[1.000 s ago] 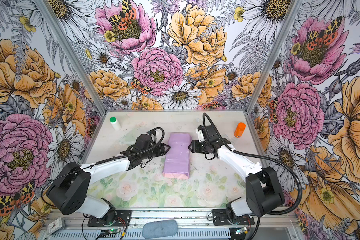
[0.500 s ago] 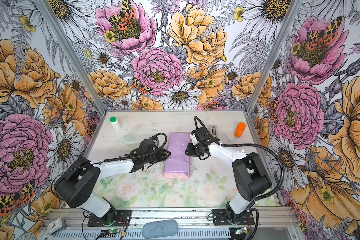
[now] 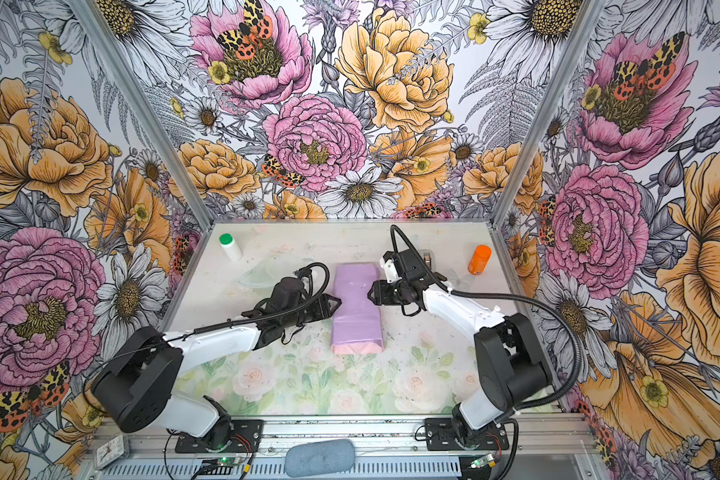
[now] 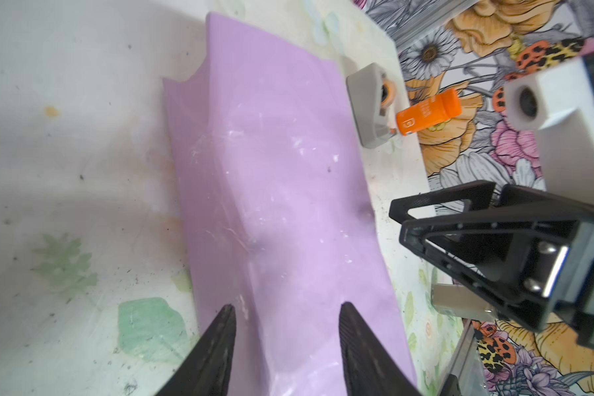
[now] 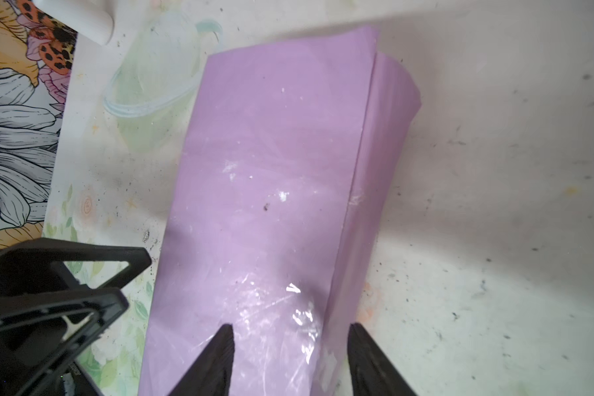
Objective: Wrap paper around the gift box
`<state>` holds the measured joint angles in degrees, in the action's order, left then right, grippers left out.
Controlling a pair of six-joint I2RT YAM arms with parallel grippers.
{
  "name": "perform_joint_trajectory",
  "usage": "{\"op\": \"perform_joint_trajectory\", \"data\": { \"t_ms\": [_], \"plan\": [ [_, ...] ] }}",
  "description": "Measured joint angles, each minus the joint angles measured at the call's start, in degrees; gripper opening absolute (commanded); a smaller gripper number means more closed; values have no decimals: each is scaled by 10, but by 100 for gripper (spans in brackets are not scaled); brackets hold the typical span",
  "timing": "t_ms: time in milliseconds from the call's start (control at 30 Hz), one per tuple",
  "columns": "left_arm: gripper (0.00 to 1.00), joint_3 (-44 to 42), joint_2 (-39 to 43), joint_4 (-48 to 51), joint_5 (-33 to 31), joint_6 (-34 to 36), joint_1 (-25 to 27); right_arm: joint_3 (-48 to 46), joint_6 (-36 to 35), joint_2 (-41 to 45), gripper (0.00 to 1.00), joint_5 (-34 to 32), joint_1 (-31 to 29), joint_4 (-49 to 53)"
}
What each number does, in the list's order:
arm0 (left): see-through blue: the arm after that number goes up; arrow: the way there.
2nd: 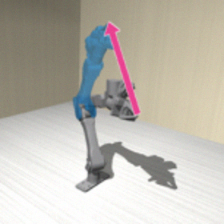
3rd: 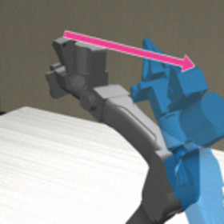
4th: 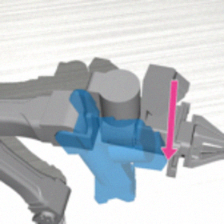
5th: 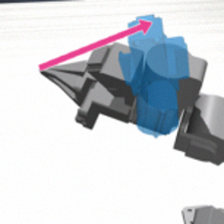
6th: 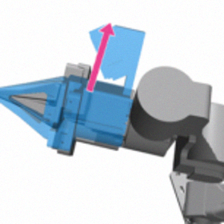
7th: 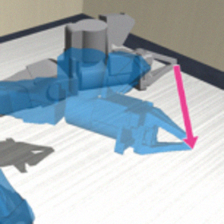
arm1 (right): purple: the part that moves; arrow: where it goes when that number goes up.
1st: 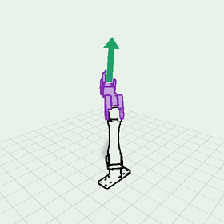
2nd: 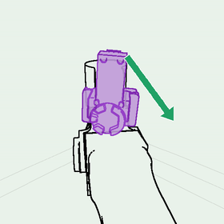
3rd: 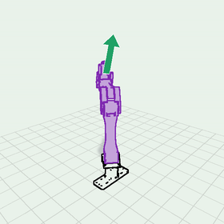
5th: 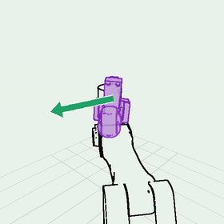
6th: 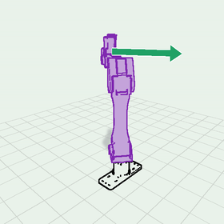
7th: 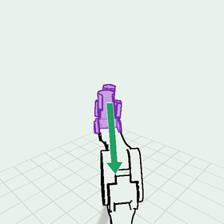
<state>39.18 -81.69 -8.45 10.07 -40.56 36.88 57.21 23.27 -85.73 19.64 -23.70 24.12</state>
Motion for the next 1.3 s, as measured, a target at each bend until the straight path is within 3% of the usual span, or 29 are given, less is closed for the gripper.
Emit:
{"op": "perform_joint_trajectory", "data": {
  "t_ms": [133,267,467,900,1300],
  "plan": [
    [57,-37,60,-9,-25,6,27,-79,-16,107,59,-19,-5,-12],
    [58,-72,62,-13,-42,7,57,-143,-19,146,61,-24,-26,-30],
    [58,-82,21,-23,-57,6,83,-180,-20,144,62,-30,-56,-41],
    [53,-98,5,-43,-82,5,84,-183,-24,103,61,-51,-84,-73],
    [48,-99,-22,-37,-101,33,87,-208,-7,65,56,-110,-90,-108]
  ]
}}
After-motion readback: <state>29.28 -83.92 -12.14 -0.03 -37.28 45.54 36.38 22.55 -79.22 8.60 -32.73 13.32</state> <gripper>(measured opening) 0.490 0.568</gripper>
